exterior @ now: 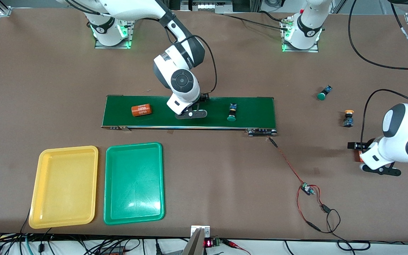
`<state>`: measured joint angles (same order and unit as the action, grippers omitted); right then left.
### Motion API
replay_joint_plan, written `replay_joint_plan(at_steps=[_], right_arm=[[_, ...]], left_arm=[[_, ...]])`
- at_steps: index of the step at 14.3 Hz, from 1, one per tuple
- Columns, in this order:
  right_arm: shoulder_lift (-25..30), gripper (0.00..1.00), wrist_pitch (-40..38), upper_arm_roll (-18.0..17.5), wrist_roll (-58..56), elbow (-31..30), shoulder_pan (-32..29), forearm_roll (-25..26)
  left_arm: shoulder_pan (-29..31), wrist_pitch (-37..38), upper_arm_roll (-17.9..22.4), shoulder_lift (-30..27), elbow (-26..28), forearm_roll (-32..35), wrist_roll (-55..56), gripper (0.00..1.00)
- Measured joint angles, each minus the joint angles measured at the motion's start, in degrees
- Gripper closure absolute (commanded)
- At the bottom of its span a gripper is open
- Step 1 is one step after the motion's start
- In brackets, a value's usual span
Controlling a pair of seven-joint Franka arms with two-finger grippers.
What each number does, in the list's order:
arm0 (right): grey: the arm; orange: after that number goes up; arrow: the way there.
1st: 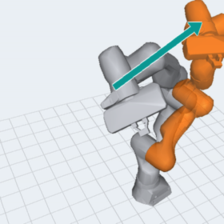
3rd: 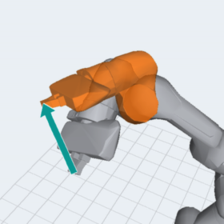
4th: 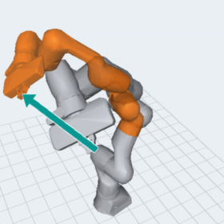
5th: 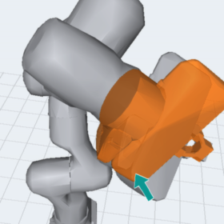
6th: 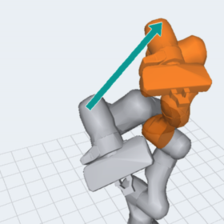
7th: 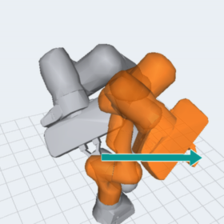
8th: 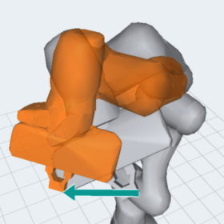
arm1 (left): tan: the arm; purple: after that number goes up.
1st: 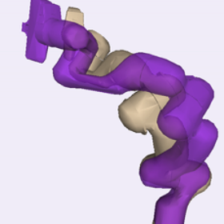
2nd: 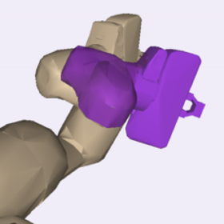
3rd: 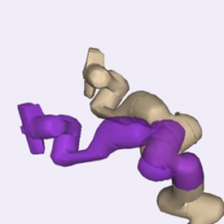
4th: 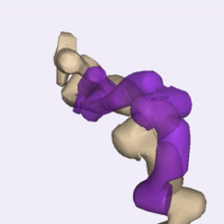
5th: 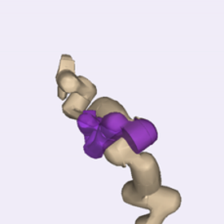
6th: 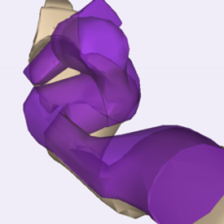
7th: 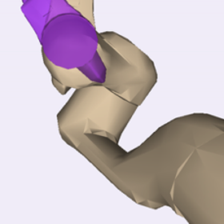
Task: Sort buttons by color to trays
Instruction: 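Grasp the yellow button with the right gripper while the left grasps a battery, then carry the yellow button over the yellow tray while the left places the battery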
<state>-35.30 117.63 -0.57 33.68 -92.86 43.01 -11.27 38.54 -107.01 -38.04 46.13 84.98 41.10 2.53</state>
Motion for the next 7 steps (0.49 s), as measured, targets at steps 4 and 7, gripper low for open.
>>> replay_joint_plan(at_steps=[4,7], right_arm=[[-0.6,0.71,0.1,0.6,-0.1,-0.6,-0.1,1.2],[-0.4,0.92,0.2,0.7,-0.1,-0.4,-0.5,1.3]], left_arm=[[-0.1,-9.6,5.8,1.3,0.0,0.0,-6.1,0.00],[0.0,-13.6,7.6,3.4,0.0,0.0,-7.8,0.12]])
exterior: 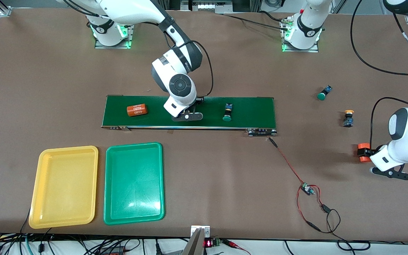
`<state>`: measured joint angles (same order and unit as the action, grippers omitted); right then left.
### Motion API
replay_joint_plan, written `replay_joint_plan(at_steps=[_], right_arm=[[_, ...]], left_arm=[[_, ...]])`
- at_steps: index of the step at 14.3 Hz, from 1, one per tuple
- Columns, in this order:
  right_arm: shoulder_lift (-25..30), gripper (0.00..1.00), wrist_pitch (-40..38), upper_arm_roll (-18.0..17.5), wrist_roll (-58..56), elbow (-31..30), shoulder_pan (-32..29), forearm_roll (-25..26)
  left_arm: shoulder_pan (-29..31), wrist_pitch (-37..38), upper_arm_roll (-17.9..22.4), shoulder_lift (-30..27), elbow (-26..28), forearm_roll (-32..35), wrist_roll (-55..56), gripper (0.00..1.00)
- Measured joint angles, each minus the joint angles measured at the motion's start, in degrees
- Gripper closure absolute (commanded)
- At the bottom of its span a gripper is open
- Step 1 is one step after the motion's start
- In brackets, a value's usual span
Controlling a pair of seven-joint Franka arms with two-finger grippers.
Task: Sort buttons by color to trays
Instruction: 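Carry the yellow button over the yellow tray while the left places the battery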
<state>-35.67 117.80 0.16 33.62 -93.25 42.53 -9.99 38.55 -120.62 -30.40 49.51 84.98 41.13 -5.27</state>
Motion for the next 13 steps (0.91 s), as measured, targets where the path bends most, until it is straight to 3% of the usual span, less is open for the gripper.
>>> replay_joint_plan(at_steps=[2,5,7,10,13], right_arm=[[0.2,0.95,0.1,0.0,0.0,0.2,0.0,0.0],[1.0,0.98,0.2,0.2,0.0,1.9,-0.2,0.0],[3.3,1.00,0.1,1.1,0.0,3.2,-0.5,0.0],[7.4,1.00,-1.4,6.2,0.0,3.3,-2.0,0.1],[8.0,1.00,-1.8,10.9,-1.0,3.1,-6.7,0.2]], left_arm=[[0.0,-0.3,0.0,1.0,0.0,0.0,0.0,0.40],[-0.1,-0.4,0.0,1.3,0.0,0.0,0.0,0.58],[-0.1,-0.4,0.0,1.3,-0.1,0.0,0.0,0.62],[-0.1,0.8,-0.3,1.3,-0.1,0.0,0.0,0.68],[0.0,8.2,-5.2,0.7,-1.1,0.0,-0.1,0.69]])
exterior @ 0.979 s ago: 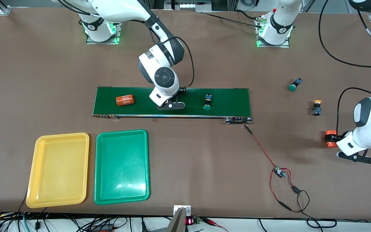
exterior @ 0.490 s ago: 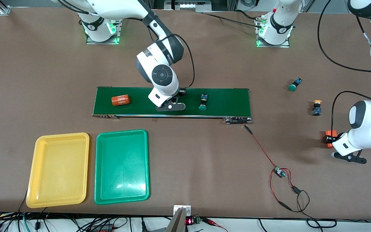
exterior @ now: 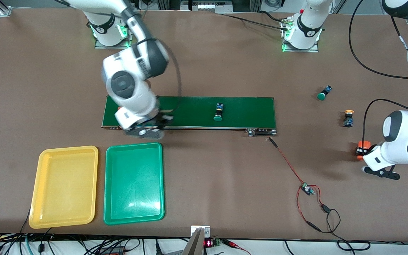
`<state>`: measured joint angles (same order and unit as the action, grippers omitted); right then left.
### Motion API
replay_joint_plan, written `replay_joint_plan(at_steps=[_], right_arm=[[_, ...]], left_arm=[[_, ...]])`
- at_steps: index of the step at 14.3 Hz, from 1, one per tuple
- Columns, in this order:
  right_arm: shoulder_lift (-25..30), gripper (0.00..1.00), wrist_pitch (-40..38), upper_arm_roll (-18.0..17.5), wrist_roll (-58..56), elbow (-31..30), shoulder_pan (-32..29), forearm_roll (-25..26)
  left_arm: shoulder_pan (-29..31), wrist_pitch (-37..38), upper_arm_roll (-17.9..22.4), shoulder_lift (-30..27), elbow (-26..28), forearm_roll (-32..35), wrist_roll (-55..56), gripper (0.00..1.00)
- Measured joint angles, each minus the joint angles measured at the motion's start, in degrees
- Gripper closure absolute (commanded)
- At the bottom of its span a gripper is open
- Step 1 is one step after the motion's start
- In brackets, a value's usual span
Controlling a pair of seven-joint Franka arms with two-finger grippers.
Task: Sort buttons by color to trays
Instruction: 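Carry the yellow button over the yellow tray while the left places the battery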
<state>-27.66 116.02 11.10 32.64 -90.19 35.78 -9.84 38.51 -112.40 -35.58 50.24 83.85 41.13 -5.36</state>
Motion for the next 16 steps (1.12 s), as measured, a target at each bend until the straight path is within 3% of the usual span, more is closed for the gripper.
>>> replay_joint_plan(at_steps=[3,7,11,16], right_arm=[[-0.9,1.00,0.0,0.5,-4.2,-0.2,-6.5,0.4],[-4.5,1.00,0.3,0.7,-13.7,0.6,-13.6,7.0],[-9.8,1.00,2.2,0.7,-31.7,2.7,-23.3,7.7],[-14.8,1.00,13.0,0.7,-49.3,3.2,-26.8,7.7]], left_arm=[[-0.2,11.4,-10.2,-1.8,-0.6,0.0,0.0,0.69],[-1.2,20.1,-22.6,-2.5,0.1,-0.8,-4.4,0.69],[-2.8,20.1,-25.2,-2.2,3.7,-8.8,-14.0,0.73],[-7.0,10.9,-29.4,-1.6,12.3,-9.5,-15.5,0.77]])
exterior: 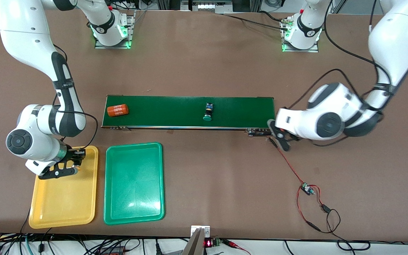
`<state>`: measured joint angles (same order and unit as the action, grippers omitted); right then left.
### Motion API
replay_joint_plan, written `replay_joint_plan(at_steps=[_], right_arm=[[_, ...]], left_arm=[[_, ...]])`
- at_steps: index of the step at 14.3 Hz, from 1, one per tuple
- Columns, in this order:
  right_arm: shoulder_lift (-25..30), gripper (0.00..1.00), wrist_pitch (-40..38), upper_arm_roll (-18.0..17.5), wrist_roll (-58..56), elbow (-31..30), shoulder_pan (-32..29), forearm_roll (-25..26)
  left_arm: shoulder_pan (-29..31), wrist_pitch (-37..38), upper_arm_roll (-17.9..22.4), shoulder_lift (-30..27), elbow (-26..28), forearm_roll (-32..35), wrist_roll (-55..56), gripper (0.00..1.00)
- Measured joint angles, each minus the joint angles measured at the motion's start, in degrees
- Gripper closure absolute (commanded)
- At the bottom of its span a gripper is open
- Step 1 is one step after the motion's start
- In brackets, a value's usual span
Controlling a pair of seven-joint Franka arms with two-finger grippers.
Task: Sort buttons by color to trays
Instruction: 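Carry the yellow button over the yellow tray while the left places the battery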
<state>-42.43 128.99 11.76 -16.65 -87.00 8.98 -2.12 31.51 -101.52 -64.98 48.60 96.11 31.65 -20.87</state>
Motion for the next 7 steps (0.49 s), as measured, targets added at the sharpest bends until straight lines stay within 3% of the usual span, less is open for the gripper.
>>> replay_joint_plan(at_steps=[6,7], right_arm=[[-5.3,1.00,1.9,-0.4,-11.1,4.3,-2.8,0.0],[-6.0,0.78,2.0,-0.6,-12.2,4.7,-3.4,0.0]], left_arm=[[-1.9,-9.3,-1.1,0.0,7.8,0.1,-4.6,0.79],[-3.1,-9.9,-1.1,0.0,8.0,0.5,-4.7,0.76]])
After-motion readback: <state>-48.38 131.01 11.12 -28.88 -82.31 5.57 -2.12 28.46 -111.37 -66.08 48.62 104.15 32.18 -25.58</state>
